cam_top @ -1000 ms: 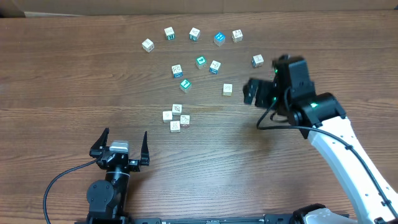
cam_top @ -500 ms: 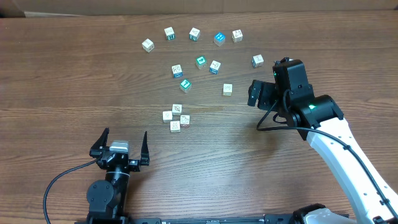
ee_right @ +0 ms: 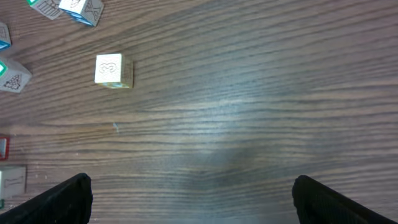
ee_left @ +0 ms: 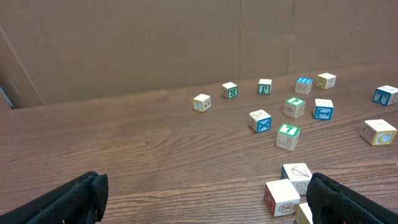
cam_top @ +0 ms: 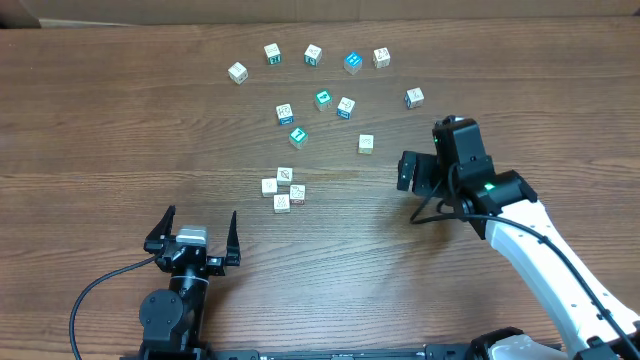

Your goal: Form a circle

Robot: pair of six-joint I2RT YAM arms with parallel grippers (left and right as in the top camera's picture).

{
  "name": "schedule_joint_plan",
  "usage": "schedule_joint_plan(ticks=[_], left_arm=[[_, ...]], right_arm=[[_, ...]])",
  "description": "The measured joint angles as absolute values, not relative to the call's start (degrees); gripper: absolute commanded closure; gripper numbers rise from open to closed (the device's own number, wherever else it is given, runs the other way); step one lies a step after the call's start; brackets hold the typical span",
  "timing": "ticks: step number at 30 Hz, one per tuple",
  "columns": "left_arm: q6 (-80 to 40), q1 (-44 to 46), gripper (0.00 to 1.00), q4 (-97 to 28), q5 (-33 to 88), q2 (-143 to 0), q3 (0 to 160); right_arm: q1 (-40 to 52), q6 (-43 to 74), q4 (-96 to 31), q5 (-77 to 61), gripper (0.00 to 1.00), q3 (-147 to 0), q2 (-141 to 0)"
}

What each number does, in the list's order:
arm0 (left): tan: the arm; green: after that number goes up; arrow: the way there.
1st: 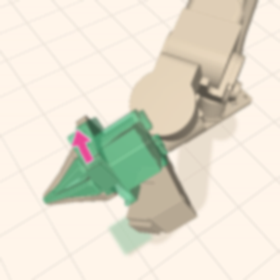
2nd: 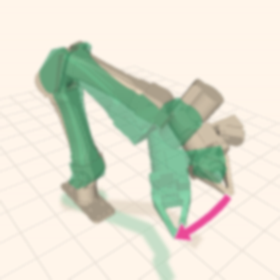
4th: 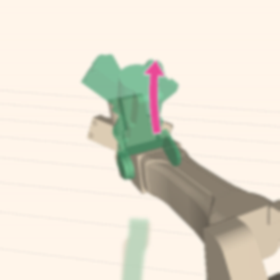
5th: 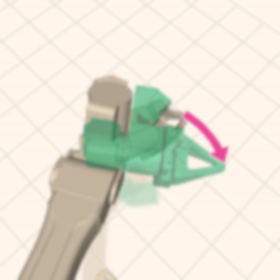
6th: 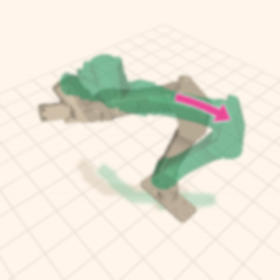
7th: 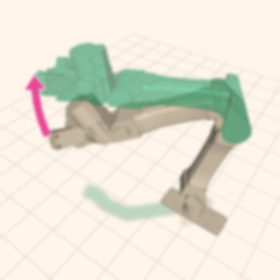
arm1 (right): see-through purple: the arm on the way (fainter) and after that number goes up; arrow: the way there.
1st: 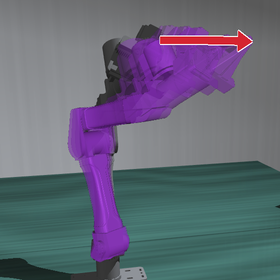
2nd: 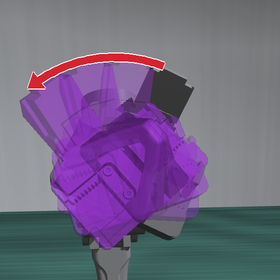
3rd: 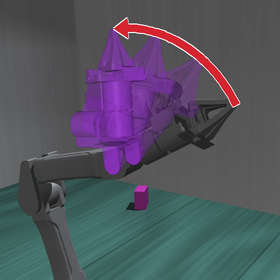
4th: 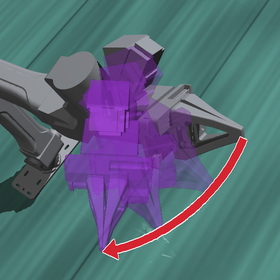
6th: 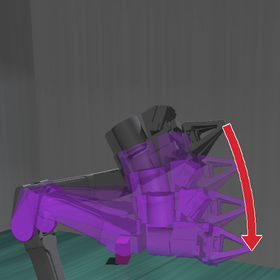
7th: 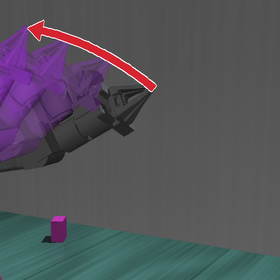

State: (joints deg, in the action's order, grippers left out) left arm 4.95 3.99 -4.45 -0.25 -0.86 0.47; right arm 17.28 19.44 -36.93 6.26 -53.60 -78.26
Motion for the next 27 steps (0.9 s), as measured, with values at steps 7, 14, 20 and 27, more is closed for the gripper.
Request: schedule_joint_plan(ticks=[7,14,20,27], left_arm=[[5.0,4.0,0.0,-4.5,-0.3,-0.9,0.5],[5.0,4.0,0.0,-4.5,-0.3,-0.9,0.5],[5.0,4.0,0.0,-4.4,-0.3,-0.9,0.5],[5.0,4.0,0.0,-4.4,-0.3,-0.9,0.5]], right_arm=[[17.3,19.4,-32.1,5.4,0.0,-49.4,-77.3],[17.3,19.4,-28.9,4.8,0.0,-46.7,-75.8],[17.3,19.4,-26.3,4.3,0.0,-45.2,-74.4],[17.1,19.4,-22.5,3.8,0.0,-40.7,-70.4]])
